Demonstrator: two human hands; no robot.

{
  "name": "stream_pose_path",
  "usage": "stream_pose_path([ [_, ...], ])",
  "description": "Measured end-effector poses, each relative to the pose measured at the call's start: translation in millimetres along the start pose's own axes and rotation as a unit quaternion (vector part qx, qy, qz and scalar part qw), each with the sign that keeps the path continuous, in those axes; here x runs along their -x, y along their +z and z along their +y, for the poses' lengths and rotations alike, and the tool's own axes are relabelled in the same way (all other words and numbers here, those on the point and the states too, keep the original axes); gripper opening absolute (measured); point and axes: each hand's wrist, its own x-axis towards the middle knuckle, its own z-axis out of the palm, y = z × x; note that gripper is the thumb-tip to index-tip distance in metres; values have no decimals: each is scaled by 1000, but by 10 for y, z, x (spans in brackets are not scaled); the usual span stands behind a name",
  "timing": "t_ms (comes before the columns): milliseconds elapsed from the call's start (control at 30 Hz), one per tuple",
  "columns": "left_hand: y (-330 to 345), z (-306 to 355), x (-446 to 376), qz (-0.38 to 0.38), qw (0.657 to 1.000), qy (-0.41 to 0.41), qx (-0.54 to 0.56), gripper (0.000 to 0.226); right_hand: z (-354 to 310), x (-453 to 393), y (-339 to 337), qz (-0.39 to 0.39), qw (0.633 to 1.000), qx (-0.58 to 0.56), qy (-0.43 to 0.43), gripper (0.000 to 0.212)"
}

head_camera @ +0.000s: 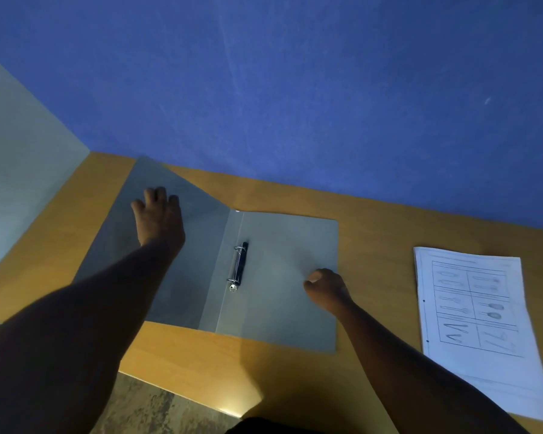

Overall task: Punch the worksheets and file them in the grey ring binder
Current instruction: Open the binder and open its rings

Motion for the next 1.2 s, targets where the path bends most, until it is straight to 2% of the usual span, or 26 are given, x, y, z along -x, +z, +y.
stream_pose_path([
  [100, 194, 132, 87, -44, 996, -14, 81, 44, 19, -19, -7, 1, 1000, -3, 0, 34],
  [300, 510, 371, 233, -142, 960, -47, 236, 45, 44, -53, -3, 1, 1000, -14, 3, 32],
  [433, 636, 526, 319, -174, 934, -55, 308, 36, 52, -64, 0, 11, 1000, -14, 6, 29],
  [533, 658, 685, 394, -202, 925, -48, 317, 33, 40, -76, 17, 8, 1000, -5, 6, 28],
  [733, 769, 912, 529, -205, 925, -30, 318, 62, 62, -89, 27, -5, 1000, -20, 16, 26],
  [900, 751, 1030, 601, -201, 937, -12, 284, 73, 80, -82, 53, 6, 999, -27, 17, 20],
  [1200, 822, 1142, 631, -179, 942, -40, 281, 46, 81, -76, 69, 14, 999, -26, 12, 18],
])
